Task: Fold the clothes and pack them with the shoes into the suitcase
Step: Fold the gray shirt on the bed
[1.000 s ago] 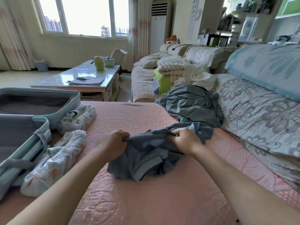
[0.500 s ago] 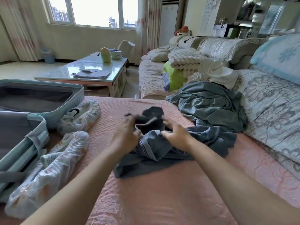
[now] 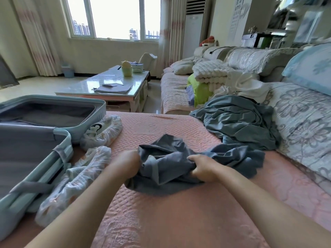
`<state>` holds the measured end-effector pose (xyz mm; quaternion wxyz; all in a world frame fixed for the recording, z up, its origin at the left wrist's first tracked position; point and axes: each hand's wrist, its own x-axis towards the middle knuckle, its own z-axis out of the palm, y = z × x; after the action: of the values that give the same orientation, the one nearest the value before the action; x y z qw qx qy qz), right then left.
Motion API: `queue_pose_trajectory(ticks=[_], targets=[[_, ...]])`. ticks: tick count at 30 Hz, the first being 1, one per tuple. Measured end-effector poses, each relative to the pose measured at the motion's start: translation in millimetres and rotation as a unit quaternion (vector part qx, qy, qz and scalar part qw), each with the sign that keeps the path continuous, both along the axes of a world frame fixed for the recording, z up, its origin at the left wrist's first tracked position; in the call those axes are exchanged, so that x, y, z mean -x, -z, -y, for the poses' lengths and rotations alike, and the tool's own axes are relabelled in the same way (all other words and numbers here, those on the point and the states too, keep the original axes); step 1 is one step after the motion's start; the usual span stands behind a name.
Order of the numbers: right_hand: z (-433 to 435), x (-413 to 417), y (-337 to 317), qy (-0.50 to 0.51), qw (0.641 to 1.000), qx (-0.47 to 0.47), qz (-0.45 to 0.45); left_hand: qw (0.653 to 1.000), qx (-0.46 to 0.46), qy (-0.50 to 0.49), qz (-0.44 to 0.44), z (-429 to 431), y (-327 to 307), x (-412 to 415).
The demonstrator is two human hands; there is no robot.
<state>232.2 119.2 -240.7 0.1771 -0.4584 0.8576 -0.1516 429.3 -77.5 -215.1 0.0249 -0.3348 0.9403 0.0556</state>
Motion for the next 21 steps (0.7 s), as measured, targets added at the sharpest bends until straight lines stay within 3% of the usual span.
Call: queue_pose_trajectory(ticks=[4, 6, 7, 10, 13, 15, 18, 21], targets=[[-14.0, -38.6, -23.5, -0.109, 0.96, -0.091, 0.241, 0.978, -0.018, 0.02, 0.209, -1.1, -13.3, -37.2], [-15.3, -50.7, -26.2, -0.099, 0.934, -0.113, 0.325, 0.972, -0.123, 0.023, 0.198, -6.6, -12.2, -46.3], [-12.8, -52.4, -25.2, -0.079, 0.939, -0.089, 0.322, 0.973, -0.162, 0.032, 0.164, -12.1, -15.0, -48.7], [0.5, -43.1, -19.3, -0.02, 0.99, 0.043, 0.13, 0.981, -0.171, 0.068, 0.058, -27.1, -17.1, -45.1], [16.1, -47.6, -16.0, -0.017, 0.997, 0.076, 0.001, 0.993, -0.094, 0.061, 0.031, -40.0, -11.0, -47.5], [28.8, -59.9, -14.0, -0.042, 0.997, 0.044, -0.038, 0.994, -0.068, 0.039, 0.074, -42.2, -1.0, -52.2], [49.0, -73.2, -9.6, -0.071, 0.977, -0.072, -0.187, 0.993, -0.069, 0.008, 0.097, -39.0, 8.6, -58.8], [64.0, -70.5, -9.9, -0.041, 0.97, -0.11, -0.214, 0.994, -0.026, -0.02, 0.108, -30.3, 6.5, -58.1]])
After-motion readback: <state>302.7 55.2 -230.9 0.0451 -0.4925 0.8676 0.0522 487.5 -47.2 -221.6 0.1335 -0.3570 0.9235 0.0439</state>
